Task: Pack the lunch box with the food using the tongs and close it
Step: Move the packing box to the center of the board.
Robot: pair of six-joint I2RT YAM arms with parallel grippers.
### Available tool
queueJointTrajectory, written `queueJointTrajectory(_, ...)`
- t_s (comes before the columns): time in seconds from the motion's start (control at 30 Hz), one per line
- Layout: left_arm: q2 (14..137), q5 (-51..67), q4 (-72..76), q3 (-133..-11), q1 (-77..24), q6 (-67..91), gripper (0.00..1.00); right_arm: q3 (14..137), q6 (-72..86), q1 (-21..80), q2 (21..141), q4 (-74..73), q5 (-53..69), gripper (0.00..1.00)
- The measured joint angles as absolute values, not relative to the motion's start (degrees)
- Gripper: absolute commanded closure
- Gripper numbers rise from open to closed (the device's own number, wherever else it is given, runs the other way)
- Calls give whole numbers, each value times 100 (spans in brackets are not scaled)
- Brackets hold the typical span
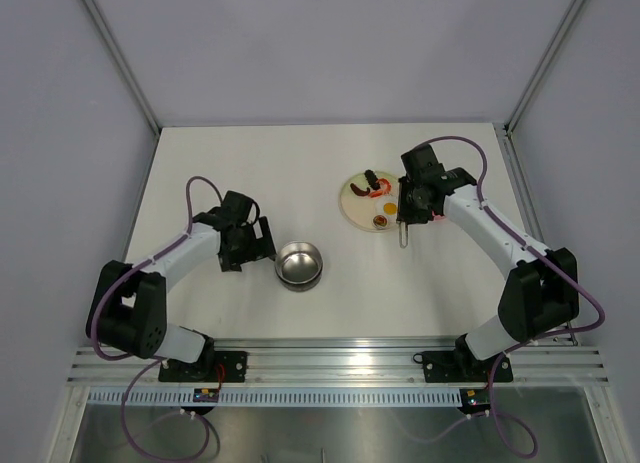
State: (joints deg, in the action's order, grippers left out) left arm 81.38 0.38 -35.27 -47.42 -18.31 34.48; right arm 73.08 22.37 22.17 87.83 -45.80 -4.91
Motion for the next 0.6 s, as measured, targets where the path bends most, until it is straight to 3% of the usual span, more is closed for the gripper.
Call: queueJointTrajectory(0.6, 8691, 753, -3269, -5363, -2735, 3662, 1, 7371, 2097, 2206, 8803, -4512, -187, 67)
